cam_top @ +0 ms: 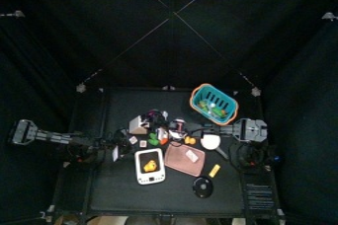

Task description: Grab cleaver

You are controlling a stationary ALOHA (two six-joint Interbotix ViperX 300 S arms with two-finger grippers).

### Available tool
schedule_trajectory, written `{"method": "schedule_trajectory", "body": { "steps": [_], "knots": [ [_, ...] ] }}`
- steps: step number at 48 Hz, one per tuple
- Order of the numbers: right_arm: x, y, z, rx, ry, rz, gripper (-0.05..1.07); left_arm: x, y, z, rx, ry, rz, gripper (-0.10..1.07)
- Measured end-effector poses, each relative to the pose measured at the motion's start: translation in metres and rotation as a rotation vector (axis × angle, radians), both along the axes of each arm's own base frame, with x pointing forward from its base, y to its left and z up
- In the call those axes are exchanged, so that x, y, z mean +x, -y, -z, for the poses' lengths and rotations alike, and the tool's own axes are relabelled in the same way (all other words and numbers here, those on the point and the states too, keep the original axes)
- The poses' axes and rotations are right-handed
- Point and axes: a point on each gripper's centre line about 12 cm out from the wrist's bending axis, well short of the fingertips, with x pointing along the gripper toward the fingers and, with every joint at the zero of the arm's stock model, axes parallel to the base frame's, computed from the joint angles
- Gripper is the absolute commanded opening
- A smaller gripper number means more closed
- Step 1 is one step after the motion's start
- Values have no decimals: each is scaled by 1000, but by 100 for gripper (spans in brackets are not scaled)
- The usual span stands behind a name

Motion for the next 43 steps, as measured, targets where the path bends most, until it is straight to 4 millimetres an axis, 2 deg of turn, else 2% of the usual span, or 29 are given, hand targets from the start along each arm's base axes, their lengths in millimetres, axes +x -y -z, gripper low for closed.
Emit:
{"method": "schedule_trajectory", "body": {
  "steps": [21, 34, 38, 43],
  "knots": [
    [0, 3, 6, 20, -12, 16, 77, 0, 0, 0, 1, 2, 1, 52],
    [-3, 3, 12, 39, -80, 23, 77, 0, 0, 0, 0, 0, 0, 52],
    [-5, 2, 9, 57, -99, 31, 77, 0, 0, 0, 0, 2, 0, 52],
    [-7, 2, -5, 82, -107, 42, 77, 0, 0, 0, 0, 0, 0, 52]
  ]
}}
